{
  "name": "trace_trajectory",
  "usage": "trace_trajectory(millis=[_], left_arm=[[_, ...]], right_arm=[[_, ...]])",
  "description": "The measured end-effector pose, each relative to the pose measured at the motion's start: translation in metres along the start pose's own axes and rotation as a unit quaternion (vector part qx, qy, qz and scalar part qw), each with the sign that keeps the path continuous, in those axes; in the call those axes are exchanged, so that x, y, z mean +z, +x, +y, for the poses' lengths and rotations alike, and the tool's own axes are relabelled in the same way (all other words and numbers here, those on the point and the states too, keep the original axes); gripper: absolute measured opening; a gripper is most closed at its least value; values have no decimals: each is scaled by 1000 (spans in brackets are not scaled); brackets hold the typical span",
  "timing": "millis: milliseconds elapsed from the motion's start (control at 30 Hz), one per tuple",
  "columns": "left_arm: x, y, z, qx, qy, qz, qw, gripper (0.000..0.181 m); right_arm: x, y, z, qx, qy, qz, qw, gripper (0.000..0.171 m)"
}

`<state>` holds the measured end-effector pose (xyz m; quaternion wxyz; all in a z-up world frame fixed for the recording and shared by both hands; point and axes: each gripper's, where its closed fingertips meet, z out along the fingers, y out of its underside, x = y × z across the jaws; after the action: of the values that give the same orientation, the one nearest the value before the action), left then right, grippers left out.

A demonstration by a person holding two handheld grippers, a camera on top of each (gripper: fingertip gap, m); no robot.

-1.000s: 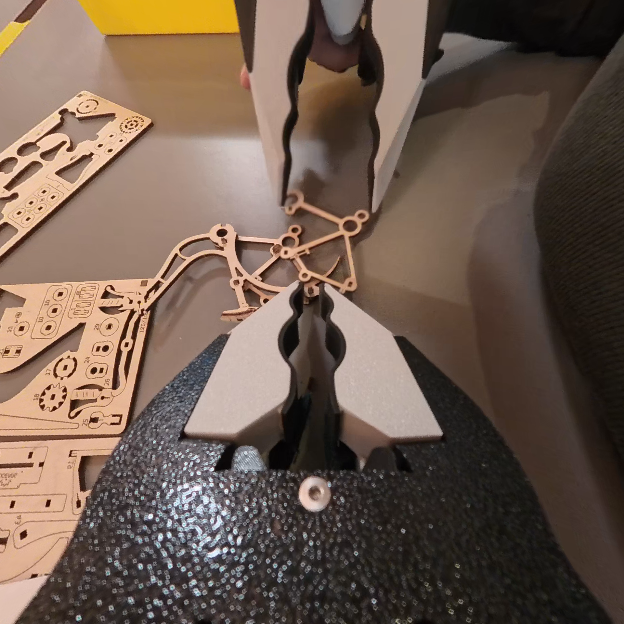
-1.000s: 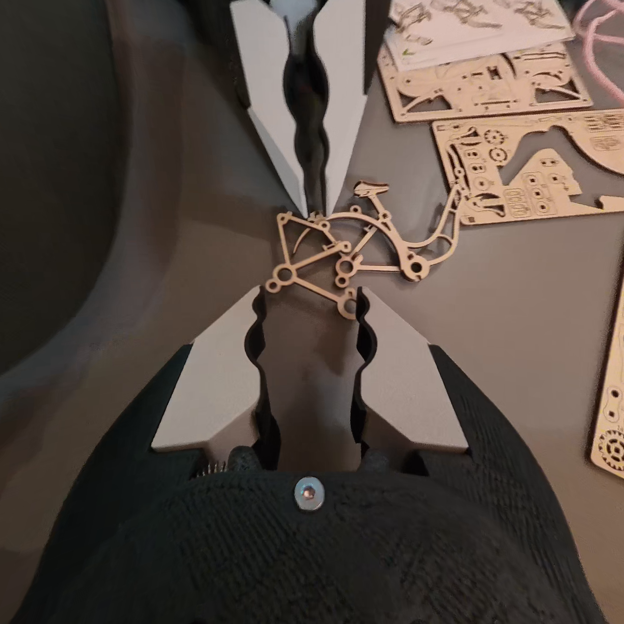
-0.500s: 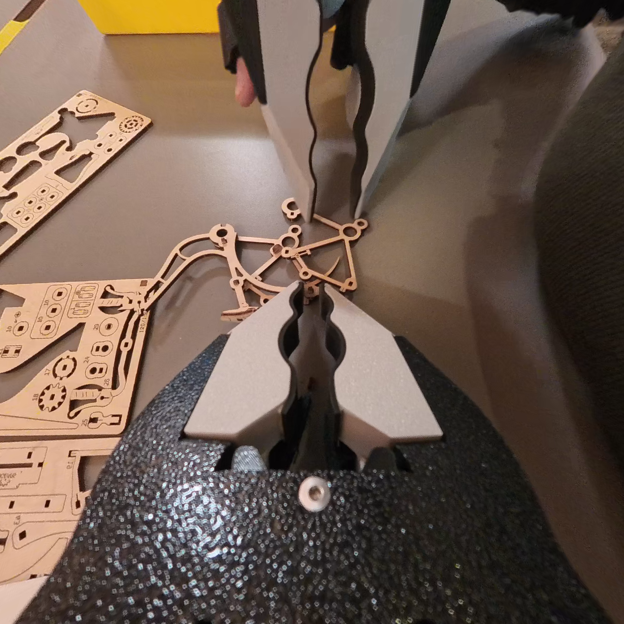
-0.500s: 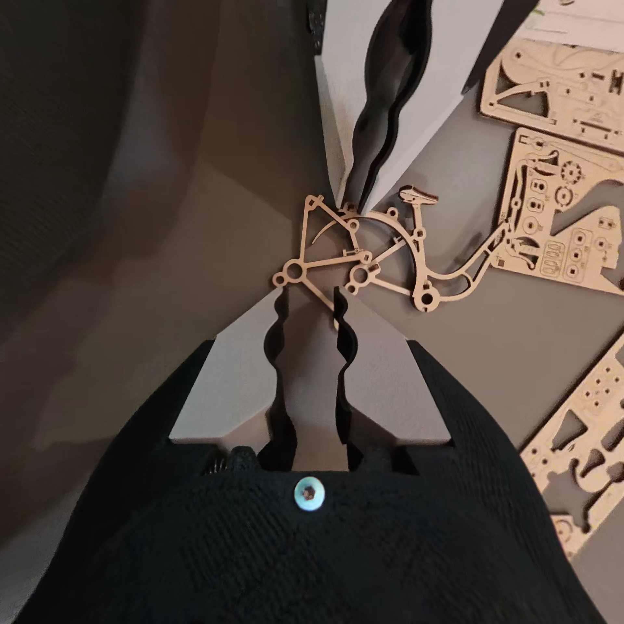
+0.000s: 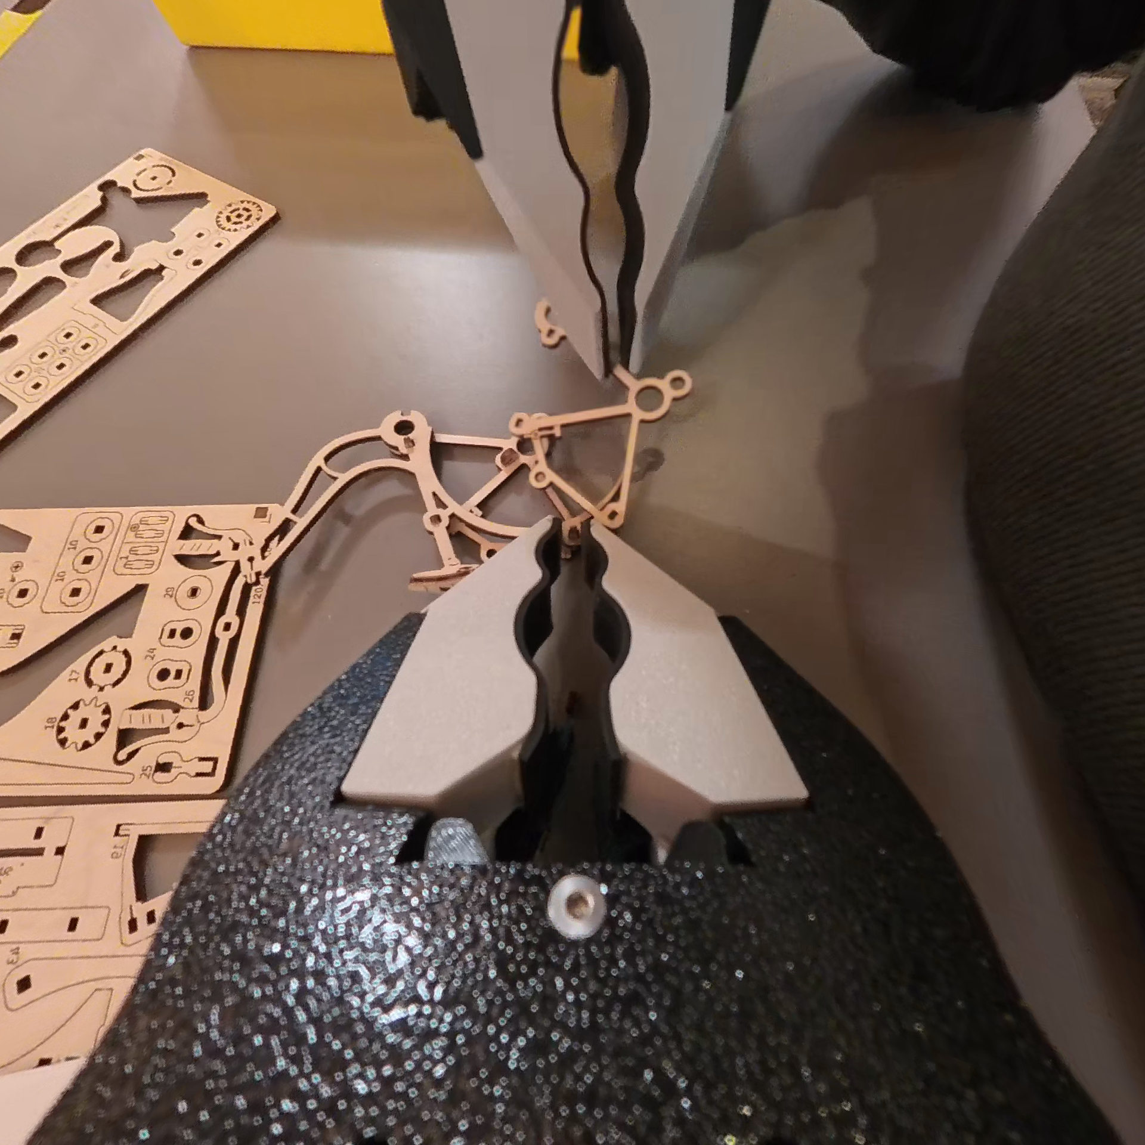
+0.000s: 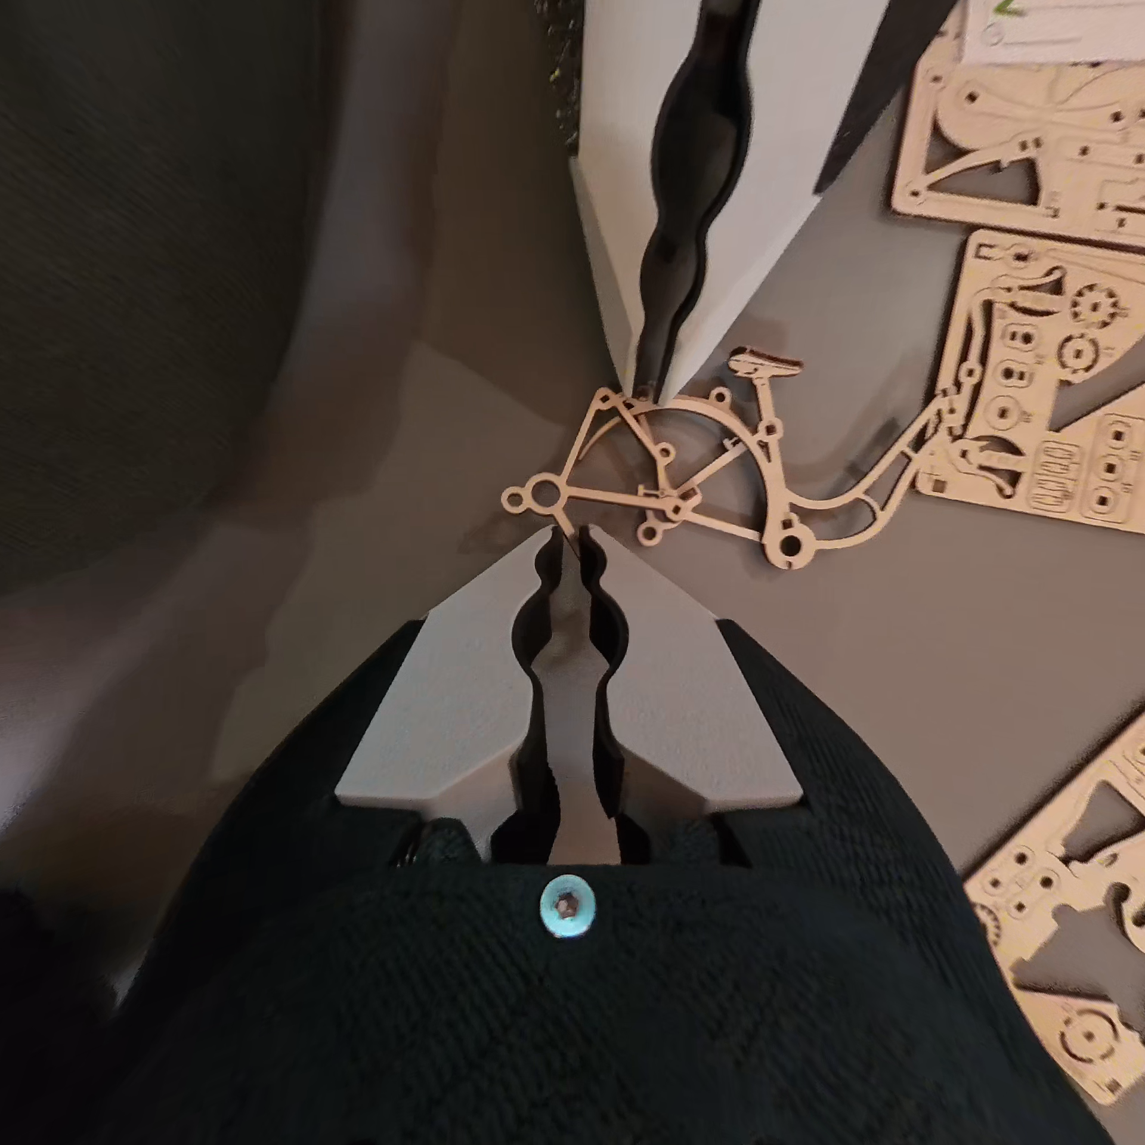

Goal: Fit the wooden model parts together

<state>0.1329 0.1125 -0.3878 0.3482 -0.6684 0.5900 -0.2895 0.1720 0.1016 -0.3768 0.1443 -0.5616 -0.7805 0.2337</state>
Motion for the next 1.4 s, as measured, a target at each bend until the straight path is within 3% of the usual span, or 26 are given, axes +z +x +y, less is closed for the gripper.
trace_trajectory(millis=[33,467,1400], left_arm=[[0,0,0,-1,0,-1,1000,3],[0,0,0,-1,0,0,1000,2],[-7,10,4,20,2,39,999,6]], right_arm=[[-2,2,-2,1,4,0,1000,4],[-7,24,-2,-7,12,43,999,1],[8,35,-12,-61,68,28,995,1]])
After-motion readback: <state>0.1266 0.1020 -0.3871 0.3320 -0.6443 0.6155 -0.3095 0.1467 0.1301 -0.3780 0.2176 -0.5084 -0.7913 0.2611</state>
